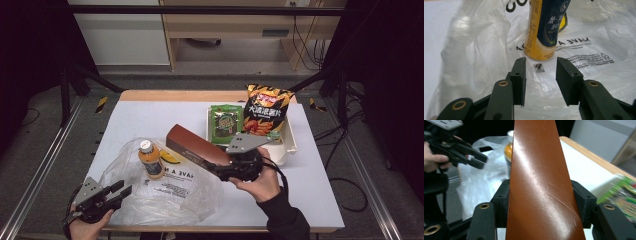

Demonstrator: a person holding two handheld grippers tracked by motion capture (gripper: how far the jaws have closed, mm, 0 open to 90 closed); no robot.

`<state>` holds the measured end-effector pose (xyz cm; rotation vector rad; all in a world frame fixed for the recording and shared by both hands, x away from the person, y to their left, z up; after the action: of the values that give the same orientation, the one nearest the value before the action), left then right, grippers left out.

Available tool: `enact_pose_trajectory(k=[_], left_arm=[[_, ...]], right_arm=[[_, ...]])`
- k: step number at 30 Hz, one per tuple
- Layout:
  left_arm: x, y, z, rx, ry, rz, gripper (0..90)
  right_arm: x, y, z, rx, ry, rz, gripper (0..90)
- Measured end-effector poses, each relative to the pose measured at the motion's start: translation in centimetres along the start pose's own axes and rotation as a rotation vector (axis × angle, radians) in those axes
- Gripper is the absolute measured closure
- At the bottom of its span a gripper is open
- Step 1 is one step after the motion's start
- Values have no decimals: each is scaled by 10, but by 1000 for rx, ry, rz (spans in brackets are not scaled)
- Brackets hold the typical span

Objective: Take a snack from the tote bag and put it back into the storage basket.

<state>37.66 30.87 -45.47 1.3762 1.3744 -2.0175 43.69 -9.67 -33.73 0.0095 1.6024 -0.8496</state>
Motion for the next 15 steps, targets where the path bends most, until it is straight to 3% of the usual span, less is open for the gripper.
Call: enact_pose_trajectory(k=[8, 15], left_arm=[[-9, -3, -1, -5, -2, 11, 565], [-26, -2, -1, -6, 19, 18, 538]], right_arm=[[29, -24, 32, 77, 52, -35, 437], [53, -28, 56, 125, 99, -67, 437]])
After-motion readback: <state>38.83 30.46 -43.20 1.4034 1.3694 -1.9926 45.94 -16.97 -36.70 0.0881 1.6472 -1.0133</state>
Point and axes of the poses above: each handheld gripper's, and its own axes: y roughly forward along the jaws, x roughly out of its underside, z roughly to its right, the point moved 1 cm from there along y, roughly forward along the jaws, and after that the axes turned 3 degrees about -z, right-handed, at the moved point
